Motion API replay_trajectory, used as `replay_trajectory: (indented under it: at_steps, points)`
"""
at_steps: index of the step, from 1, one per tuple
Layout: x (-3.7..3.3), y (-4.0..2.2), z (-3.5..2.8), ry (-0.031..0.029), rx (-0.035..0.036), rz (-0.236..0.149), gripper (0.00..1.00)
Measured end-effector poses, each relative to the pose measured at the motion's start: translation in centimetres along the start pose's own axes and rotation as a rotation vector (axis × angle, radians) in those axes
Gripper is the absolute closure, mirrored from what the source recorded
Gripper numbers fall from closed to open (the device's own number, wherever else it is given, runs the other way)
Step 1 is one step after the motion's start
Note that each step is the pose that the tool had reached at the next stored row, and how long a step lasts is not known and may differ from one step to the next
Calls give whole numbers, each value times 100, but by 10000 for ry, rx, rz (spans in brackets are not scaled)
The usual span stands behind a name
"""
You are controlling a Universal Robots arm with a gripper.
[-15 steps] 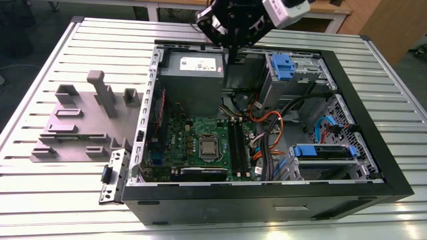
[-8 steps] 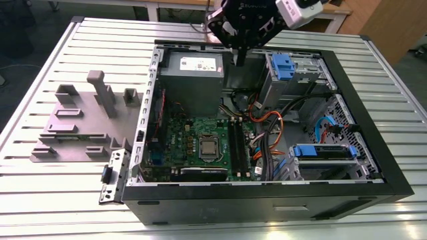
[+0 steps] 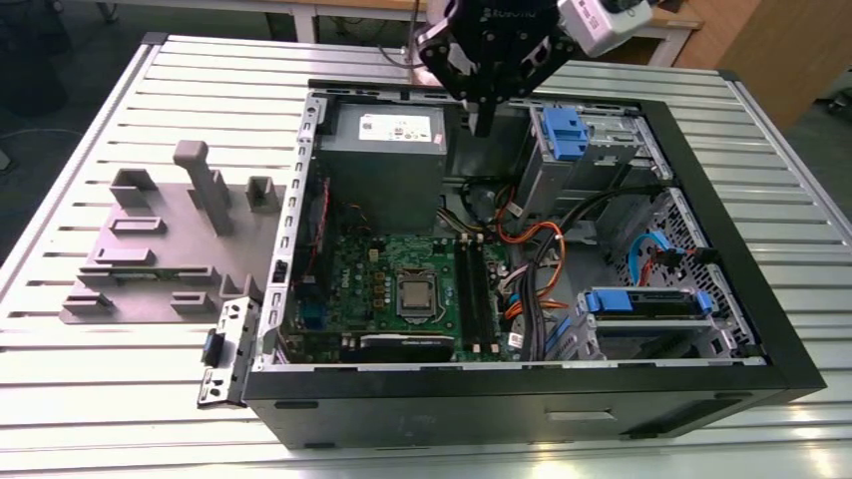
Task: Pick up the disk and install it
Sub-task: 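Insert the first disk wire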
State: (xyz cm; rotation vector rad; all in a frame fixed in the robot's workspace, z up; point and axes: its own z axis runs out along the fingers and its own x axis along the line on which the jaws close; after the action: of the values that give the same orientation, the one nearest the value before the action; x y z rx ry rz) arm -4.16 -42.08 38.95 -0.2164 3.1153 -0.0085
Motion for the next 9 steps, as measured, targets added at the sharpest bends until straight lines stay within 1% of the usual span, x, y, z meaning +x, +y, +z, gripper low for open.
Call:
replay_trajectory:
  at_steps: [1, 3, 7, 9]
  points:
    - [-2, -2, 2, -1, -2, -80, 89]
    - [-22, -14, 4, -1, -4, -104, 89]
    - [-111, -45, 7, 0, -4, -104, 89]
    - [-138, -57, 9, 0, -3, -102, 89]
